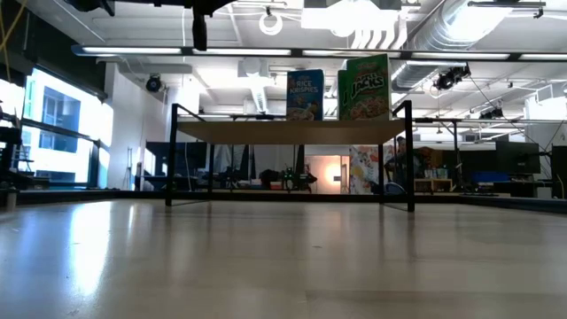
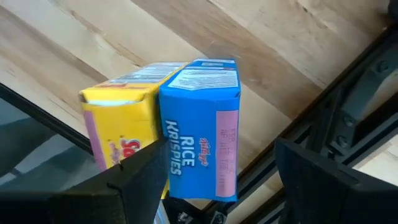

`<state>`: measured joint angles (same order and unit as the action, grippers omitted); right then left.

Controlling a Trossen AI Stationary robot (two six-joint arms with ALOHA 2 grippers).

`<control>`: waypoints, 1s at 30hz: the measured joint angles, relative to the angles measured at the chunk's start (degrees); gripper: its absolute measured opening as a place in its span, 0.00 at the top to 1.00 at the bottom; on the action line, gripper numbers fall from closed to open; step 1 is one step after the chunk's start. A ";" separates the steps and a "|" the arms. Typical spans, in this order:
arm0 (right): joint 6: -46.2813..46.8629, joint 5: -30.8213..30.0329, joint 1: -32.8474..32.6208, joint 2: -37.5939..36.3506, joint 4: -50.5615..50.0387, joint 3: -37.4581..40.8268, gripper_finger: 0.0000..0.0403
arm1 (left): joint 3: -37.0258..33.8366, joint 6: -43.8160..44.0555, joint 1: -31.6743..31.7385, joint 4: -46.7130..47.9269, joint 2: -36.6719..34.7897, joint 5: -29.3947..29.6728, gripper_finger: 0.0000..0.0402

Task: Stack cereal on shelf
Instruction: Put the blue cereal box on the shelf aligned with the other blue cereal box

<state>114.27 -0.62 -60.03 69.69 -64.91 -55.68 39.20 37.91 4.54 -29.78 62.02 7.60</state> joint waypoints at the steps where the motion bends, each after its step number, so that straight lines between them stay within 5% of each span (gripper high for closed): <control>1: -0.73 -0.02 0.00 0.00 0.29 0.00 0.30 | 0.00 0.00 0.00 0.00 0.00 0.00 1.00; 30: -1.20 -2.16 0.00 1.99 2.31 -0.07 0.30 | 0.00 0.00 0.00 0.00 0.00 0.02 1.00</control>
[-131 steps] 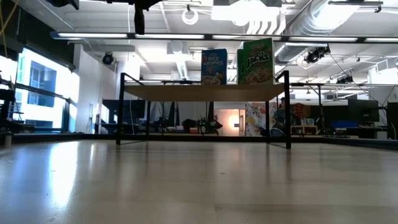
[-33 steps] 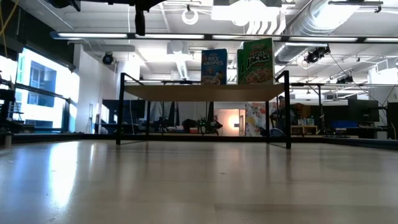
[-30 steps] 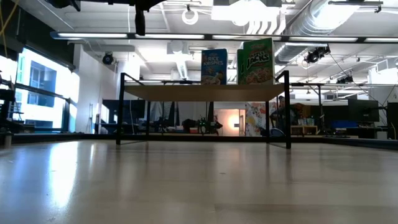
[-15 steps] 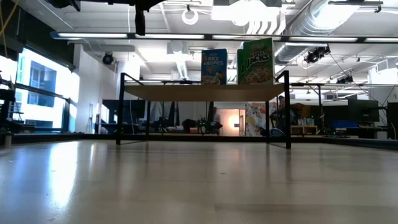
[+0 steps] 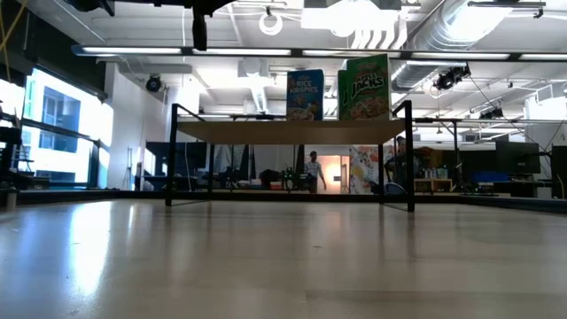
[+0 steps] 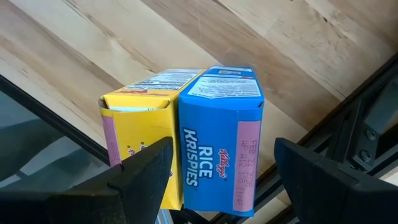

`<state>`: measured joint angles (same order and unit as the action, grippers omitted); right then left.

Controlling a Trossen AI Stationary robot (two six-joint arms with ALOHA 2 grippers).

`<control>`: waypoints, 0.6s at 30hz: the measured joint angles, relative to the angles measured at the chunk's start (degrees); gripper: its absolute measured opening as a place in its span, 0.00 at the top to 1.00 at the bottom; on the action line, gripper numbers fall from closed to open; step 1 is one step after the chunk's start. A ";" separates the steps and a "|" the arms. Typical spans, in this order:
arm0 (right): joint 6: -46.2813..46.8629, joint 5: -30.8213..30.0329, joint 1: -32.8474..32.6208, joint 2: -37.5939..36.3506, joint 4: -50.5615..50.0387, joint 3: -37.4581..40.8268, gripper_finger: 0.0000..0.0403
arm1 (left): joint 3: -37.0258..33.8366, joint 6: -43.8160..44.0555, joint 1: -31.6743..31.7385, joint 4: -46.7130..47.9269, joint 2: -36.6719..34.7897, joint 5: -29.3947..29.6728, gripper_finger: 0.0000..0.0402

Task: Stack cereal on shelf
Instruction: Put the blue cereal box on the shelf aligned with the other blue cereal box

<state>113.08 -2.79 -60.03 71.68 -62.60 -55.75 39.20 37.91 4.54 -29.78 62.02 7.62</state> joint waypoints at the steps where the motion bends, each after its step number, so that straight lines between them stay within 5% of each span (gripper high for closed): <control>1: 0.04 -0.03 0.00 0.00 -0.01 0.00 0.30 | 0.00 -0.02 0.00 0.00 0.00 0.00 1.00; 18: 2.35 -3.00 0.00 0.09 1.34 0.00 0.30 | 0.00 -0.02 0.01 0.00 0.00 0.02 1.00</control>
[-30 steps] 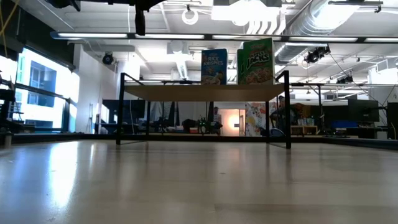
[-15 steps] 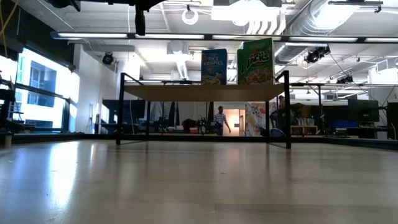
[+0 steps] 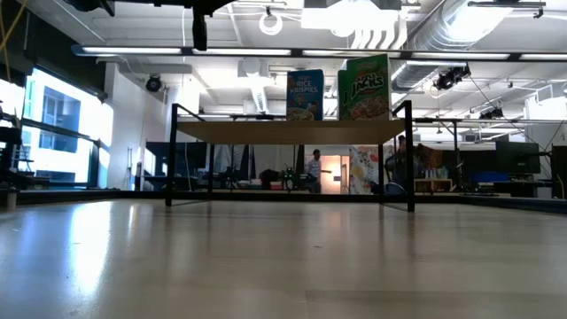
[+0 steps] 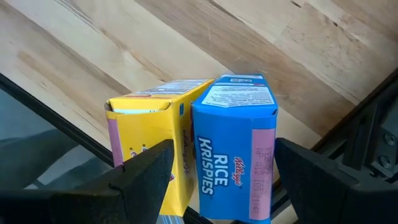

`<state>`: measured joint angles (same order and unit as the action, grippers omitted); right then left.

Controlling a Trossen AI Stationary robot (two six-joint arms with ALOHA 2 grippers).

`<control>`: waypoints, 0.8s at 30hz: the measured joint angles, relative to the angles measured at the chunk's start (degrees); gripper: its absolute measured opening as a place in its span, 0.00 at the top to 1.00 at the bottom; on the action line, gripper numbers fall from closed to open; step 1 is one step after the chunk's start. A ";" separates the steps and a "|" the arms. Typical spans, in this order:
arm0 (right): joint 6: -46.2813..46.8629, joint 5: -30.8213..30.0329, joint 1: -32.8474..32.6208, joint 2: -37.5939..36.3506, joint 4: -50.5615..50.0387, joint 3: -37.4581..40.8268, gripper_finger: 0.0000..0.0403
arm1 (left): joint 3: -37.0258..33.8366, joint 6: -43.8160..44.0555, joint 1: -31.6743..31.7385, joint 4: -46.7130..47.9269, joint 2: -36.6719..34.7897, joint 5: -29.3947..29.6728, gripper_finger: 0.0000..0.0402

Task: Stack cereal on shelf
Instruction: Put the blue cereal box on the shelf aligned with the other blue cereal box

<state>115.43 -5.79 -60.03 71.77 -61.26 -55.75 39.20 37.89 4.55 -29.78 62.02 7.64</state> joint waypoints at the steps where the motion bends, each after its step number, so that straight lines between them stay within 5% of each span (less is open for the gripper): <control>1: 0.16 -0.02 0.00 0.00 0.04 0.00 0.30 | 0.00 0.00 -0.01 0.00 0.00 0.00 1.00; 12: -2.87 5.86 -0.02 -0.02 0.99 0.00 0.30 | 0.00 0.02 -0.01 -0.01 0.00 0.02 1.00; 24: -1.24 3.39 0.00 -0.04 1.20 0.00 0.30 | 0.00 0.04 -0.01 -0.01 0.00 0.02 1.00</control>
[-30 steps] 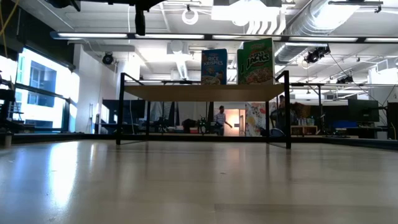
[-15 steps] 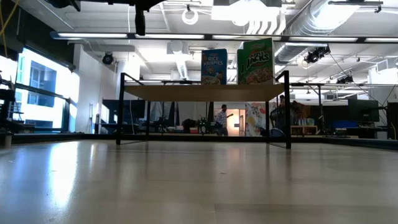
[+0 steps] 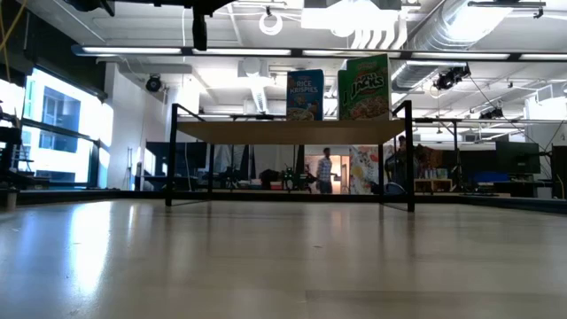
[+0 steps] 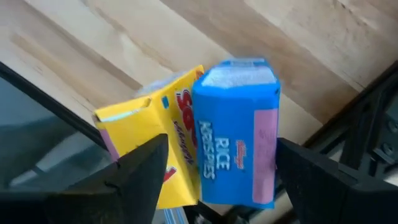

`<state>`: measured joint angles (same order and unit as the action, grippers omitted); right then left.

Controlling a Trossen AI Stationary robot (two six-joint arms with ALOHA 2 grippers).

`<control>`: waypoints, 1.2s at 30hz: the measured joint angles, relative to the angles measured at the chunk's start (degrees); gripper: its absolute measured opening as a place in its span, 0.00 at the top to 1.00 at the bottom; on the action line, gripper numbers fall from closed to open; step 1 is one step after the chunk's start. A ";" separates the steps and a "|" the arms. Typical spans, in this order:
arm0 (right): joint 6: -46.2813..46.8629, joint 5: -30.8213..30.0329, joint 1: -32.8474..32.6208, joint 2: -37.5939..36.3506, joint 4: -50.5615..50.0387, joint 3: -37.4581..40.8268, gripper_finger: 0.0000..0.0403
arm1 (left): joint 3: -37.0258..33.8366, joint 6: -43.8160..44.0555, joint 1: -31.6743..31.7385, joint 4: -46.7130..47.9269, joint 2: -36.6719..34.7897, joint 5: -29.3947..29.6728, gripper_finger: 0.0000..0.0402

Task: Stack cereal on shelf
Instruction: Put the blue cereal box on the shelf aligned with the other blue cereal box

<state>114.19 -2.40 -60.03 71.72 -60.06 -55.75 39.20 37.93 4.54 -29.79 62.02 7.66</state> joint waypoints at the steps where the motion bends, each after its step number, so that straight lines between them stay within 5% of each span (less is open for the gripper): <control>1: -0.86 1.13 0.00 0.00 0.06 0.00 0.30 | 0.00 -0.01 0.00 0.01 0.00 0.00 1.00; 36: -1.66 -0.13 -0.01 -0.08 -1.57 0.00 0.30 | 0.00 0.48 0.02 0.01 0.00 0.00 1.00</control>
<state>112.53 -2.53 -60.04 71.64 -61.64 -55.75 39.20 38.41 4.55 -29.78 62.02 7.66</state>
